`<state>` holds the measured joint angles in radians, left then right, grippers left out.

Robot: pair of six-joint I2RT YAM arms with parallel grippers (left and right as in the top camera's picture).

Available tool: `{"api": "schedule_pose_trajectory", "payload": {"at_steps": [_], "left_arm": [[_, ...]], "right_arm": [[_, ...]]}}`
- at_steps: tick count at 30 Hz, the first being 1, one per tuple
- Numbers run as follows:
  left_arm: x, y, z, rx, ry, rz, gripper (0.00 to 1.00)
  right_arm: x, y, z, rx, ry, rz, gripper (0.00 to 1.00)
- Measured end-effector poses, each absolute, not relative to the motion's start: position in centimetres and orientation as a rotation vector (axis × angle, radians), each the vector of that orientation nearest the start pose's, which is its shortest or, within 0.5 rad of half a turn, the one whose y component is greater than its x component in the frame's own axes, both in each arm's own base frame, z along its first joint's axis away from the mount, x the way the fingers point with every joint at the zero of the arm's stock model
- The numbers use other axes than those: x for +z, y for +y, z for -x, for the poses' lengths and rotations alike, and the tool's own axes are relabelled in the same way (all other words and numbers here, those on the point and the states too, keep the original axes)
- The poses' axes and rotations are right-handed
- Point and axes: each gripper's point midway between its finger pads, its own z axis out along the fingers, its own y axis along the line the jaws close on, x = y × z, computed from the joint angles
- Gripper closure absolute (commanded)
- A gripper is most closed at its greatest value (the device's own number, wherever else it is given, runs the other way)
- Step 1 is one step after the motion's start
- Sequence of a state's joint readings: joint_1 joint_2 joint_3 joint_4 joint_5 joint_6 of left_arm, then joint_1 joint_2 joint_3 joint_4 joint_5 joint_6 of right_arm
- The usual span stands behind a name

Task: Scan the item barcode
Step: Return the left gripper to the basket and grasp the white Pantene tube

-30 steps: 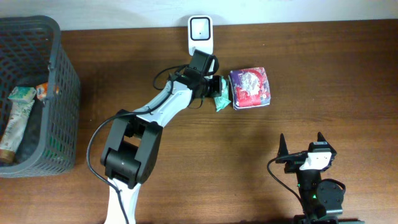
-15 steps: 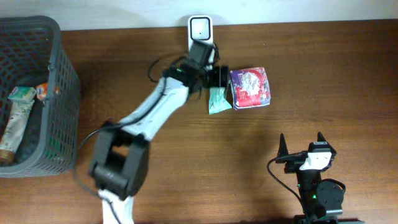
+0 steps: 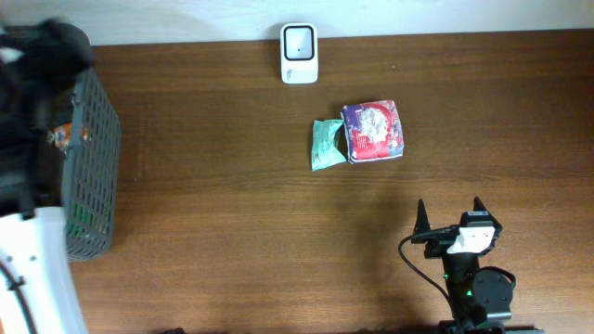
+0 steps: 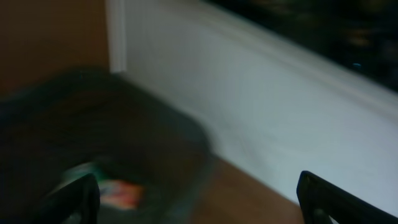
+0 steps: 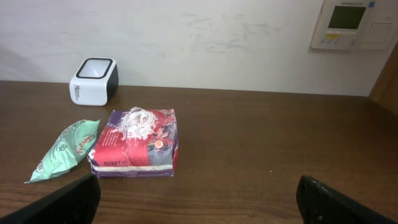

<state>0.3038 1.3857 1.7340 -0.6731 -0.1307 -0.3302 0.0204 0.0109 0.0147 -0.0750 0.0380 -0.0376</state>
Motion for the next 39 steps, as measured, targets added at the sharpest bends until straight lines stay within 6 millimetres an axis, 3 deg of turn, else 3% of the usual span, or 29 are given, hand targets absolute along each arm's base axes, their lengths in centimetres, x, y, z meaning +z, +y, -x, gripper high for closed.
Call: {"api": "schedule_pose_trajectory", "payload": {"at_steps": [2,5,7,10,13,17,24,28,31,35,39], "left_arm": [[42.4,18.9,-37.4,0.242,1.786,0.738,0.0],[40.2,22.6,-37.2,0.4,1.871,0.702,0.1],[36.6,25.3,-38.1,0.518,2.006,0.623,0.06],[32.1,27.0,-39.8,0.581,2.151,0.531,0.06],[28.4,27.9,-41.3,0.608,2.254,0.449,0.07],[25.0,28.4,-42.2,0.646,2.363,0.328,0.07],[21.9,28.4,-42.2,0.616,2.457,0.315,0.1],[18.3,27.0,-43.7,0.444,2.51,0.298,0.14],[15.9,26.1,-44.9,0.323,2.528,0.287,0.09],[13.4,26.0,-46.2,0.254,2.53,0.301,0.1],[12.6,26.1,-46.4,0.247,2.538,0.313,0.11]], "right_arm": [[16.0,-0.1,-24.6,-0.045,1.642,0.02,0.01],[16.0,-0.1,-24.6,-0.045,1.642,0.02,0.01],[16.0,-0.1,-24.6,-0.045,1.642,0.02,0.01],[16.0,-0.1,-24.6,-0.045,1.642,0.02,0.01],[16.0,-0.1,-24.6,-0.045,1.642,0.02,0.01],[16.0,-0.1,-24.6,-0.045,1.642,0.02,0.02],[16.0,-0.2,-24.6,-0.045,1.642,0.02,0.01],[16.0,-0.1,-24.6,-0.044,1.642,0.019,0.01],[16.0,-0.1,-24.6,-0.045,1.642,0.02,0.01],[16.0,-0.1,-24.6,-0.044,1.642,0.019,0.01],[16.0,-0.1,-24.6,-0.044,1.642,0.019,0.01]]}}
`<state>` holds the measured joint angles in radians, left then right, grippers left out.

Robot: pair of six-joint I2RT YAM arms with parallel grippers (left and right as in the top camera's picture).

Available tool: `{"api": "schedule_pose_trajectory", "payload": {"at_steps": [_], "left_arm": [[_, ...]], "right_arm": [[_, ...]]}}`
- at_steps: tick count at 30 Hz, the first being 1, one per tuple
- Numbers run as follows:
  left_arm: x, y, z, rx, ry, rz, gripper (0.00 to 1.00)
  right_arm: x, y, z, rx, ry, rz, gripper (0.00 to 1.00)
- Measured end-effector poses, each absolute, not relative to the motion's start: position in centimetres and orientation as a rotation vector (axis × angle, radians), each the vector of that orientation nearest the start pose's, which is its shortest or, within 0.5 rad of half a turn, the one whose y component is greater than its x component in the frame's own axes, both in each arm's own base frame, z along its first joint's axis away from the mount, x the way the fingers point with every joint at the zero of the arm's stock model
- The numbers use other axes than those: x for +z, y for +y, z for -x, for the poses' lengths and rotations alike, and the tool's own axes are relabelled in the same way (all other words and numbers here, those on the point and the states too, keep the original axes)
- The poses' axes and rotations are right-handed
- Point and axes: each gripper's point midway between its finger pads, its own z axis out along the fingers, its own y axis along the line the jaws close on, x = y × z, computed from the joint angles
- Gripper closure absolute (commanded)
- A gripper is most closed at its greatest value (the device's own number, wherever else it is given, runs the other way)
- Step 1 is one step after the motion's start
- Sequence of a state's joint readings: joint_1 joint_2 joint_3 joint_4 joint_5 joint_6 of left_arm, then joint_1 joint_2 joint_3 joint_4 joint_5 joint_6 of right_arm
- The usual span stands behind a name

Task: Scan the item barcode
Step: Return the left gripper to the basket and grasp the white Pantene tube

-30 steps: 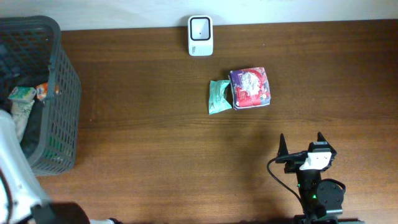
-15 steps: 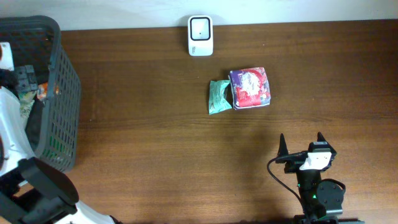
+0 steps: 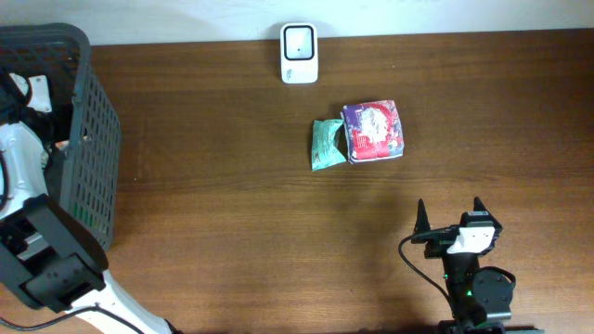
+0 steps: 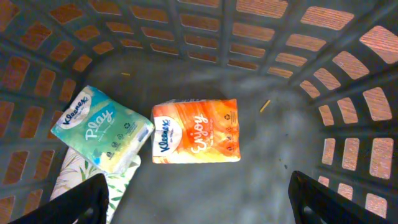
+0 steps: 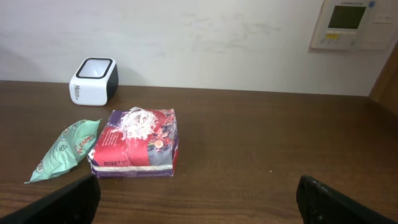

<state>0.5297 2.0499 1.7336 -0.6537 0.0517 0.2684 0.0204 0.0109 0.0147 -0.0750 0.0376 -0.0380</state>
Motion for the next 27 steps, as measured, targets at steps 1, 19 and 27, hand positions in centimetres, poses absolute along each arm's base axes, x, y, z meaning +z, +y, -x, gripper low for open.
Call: {"api": "schedule_pose_trajectory", "payload": {"at_steps": [1,19,27], "left_arm": [[12.6,26.3,-46.3,0.262,2.54,0.318,0.11],[12.1,31.5,-38.1,0.885,2.851,0.231,0.16],[10.1,32.5,-35.3,0.927,2.968,0.12,0.16]], "right_arm": [[16.0,-0.1,-24.6,-0.045,1.642,0.02,0.01],[16.0,-0.1,-24.6,-0.044,1.642,0.019,0.01],[16.0,-0.1,-24.6,-0.044,1.642,0.019,0.01]]}}
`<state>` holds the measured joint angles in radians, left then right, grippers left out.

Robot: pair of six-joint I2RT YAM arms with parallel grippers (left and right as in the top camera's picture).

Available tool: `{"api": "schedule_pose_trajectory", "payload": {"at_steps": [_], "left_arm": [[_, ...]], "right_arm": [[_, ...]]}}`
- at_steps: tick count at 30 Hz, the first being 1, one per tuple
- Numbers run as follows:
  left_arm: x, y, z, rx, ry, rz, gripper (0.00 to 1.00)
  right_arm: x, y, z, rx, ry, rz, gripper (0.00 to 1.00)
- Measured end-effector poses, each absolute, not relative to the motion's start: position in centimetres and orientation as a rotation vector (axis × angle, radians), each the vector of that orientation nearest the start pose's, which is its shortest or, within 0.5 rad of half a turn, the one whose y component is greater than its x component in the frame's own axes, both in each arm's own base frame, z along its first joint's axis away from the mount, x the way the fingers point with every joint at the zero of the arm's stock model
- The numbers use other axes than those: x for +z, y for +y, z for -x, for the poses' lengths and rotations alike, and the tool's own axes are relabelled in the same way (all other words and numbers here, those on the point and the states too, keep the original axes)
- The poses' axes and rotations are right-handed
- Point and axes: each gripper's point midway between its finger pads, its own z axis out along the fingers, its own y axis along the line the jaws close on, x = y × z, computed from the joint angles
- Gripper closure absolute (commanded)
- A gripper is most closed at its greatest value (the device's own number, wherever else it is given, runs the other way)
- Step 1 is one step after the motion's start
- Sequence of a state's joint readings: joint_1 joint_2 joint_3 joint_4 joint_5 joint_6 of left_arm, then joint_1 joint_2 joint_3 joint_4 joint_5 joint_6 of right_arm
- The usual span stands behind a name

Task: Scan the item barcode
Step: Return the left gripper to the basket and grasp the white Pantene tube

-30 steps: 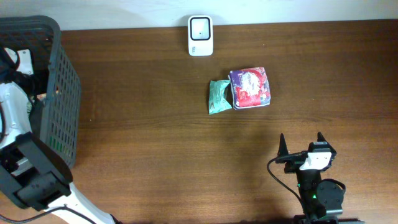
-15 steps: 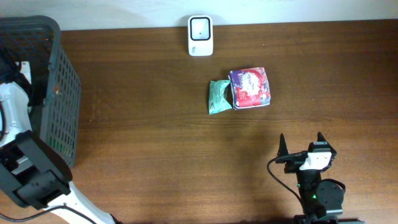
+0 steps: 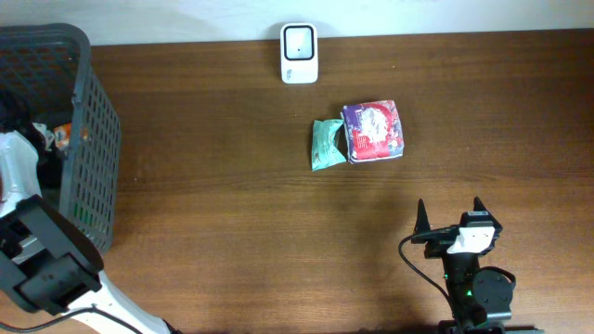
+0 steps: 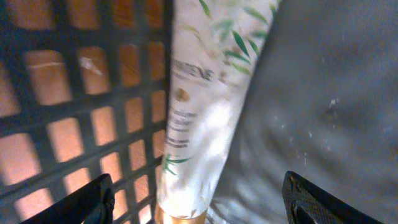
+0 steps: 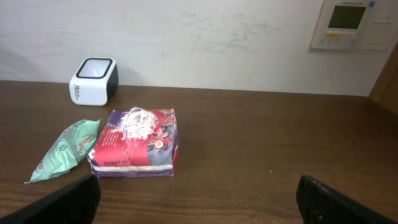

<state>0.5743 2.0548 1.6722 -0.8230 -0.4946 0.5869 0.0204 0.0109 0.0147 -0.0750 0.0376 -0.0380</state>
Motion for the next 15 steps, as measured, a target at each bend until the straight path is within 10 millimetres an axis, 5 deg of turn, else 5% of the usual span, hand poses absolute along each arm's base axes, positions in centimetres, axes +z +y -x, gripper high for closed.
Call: {"api": "schedule_pose_trajectory", "payload": {"at_steps": [6,8,12,13,15], "left_arm": [[6.0,33.6,-33.8,0.887,3.071,0.085,0.16],[5.8,34.4,-33.7,0.897,3.059,0.11,0.28],[5.4,34.7,-33.2,0.835,3.062,0.128,0.34],[5.2,34.6,-33.1,0.808,3.062,0.131,0.39],[4.8,34.5,-33.1,0.734,3.046,0.162,0.64]], "right_arm": [[16.0,-0.2,-24.6,-0.045,1.642,0.02,0.01],[16.0,-0.1,-24.6,-0.044,1.642,0.019,0.01],[16.0,-0.2,-24.6,-0.045,1.642,0.019,0.01],[16.0,-0.1,-24.6,-0.045,1.642,0.02,0.01],[16.0,-0.1,-24.6,-0.045,1.642,0.02,0.01]]}}
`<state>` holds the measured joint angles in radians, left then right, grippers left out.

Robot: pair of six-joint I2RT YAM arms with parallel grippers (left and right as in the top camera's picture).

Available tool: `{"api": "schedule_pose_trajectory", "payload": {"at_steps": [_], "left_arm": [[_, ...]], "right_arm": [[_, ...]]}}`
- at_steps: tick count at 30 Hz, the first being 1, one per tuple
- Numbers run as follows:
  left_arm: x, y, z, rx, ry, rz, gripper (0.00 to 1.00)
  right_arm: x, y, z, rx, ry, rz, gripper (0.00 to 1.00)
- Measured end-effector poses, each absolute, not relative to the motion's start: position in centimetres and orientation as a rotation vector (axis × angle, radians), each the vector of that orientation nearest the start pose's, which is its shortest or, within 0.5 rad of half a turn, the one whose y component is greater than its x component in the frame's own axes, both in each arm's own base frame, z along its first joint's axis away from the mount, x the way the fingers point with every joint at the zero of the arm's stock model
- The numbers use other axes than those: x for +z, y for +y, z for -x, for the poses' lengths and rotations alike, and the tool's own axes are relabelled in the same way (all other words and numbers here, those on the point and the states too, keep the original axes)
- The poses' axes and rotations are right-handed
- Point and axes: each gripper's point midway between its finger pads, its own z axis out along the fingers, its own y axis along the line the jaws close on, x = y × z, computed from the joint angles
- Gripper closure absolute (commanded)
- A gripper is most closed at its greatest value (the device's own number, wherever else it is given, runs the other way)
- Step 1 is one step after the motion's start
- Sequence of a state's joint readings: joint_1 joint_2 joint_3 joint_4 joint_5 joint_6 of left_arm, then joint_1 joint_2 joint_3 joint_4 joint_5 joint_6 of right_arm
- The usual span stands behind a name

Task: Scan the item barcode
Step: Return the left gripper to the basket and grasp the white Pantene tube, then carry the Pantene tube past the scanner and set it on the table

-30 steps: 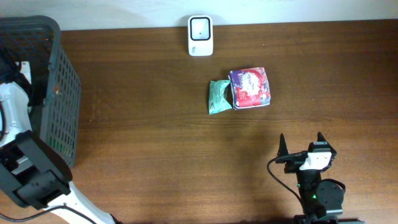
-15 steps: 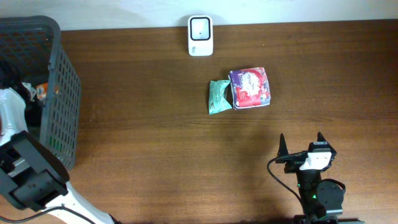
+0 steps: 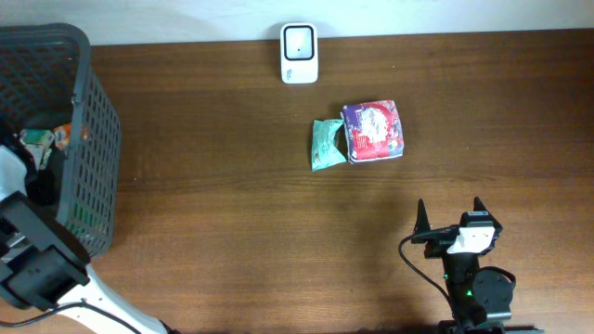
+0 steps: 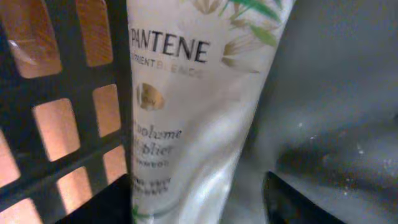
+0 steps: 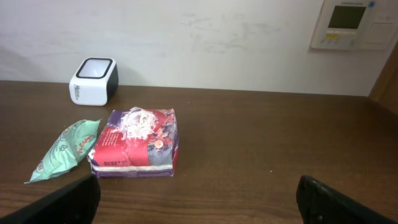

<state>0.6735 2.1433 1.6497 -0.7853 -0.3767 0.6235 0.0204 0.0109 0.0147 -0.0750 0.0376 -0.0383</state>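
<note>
A white Pantene tube (image 4: 186,106) lies against the wall of the dark mesh basket (image 3: 93,158), filling the left wrist view. My left gripper (image 4: 199,208) is down inside the basket, open, with one finger on each side of the tube's lower part. The white barcode scanner (image 3: 299,53) stands at the table's far edge. My right gripper (image 5: 199,208) is open near the front edge, with nothing between its fingers.
A green packet (image 3: 325,144) and a red and purple pack (image 3: 373,131) lie side by side at mid-table, below the scanner. Orange and green packs (image 3: 42,137) show inside the basket. A wall panel (image 5: 348,23) hangs behind the table.
My left gripper has come closer to the Pantene tube, which now fills the view between the fingers. The fingers look nearer together. The right arm has not moved.
My left gripper was first above the basket, blurred. Then it looked down into the basket at two tissue packs and the tube's end. Then it was close over the tube by the wall, and now straddles it. The right arm stayed still throughout.
</note>
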Motion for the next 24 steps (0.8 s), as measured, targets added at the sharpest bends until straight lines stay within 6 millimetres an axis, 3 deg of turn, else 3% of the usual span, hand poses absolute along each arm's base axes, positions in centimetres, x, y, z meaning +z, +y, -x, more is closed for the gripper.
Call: {"api": "schedule_pose_trajectory", "payload": {"at_steps": [6,12,14,16,18,21,24], "left_arm": [[4.2,34.1,-32.5,0.677,3.061,0.217,1.0],[5.4,32.9,-34.1,0.652,2.971,0.426,1.0],[6.0,31.7,-35.6,0.61,2.922,0.48,1.0],[7.9,29.9,-37.7,0.579,2.858,0.47,1.0],[13.0,27.5,-40.9,0.544,2.707,0.417,1.0],[21.2,25.2,-44.0,0.52,2.468,0.365,1.0],[31.2,22.9,-44.7,0.482,2.18,0.387,1.0]], "right_arm": [[16.0,-0.1,-24.6,-0.045,1.642,0.02,0.01],[16.0,-0.2,-24.6,-0.045,1.642,0.019,0.01],[16.0,-0.1,-24.6,-0.045,1.642,0.02,0.01],[16.0,-0.1,-24.6,-0.044,1.642,0.019,0.01],[16.0,-0.2,-24.6,-0.045,1.642,0.019,0.01],[16.0,-0.2,-24.6,-0.045,1.642,0.019,0.01],[16.0,-0.2,-24.6,-0.045,1.642,0.02,0.01]]}}
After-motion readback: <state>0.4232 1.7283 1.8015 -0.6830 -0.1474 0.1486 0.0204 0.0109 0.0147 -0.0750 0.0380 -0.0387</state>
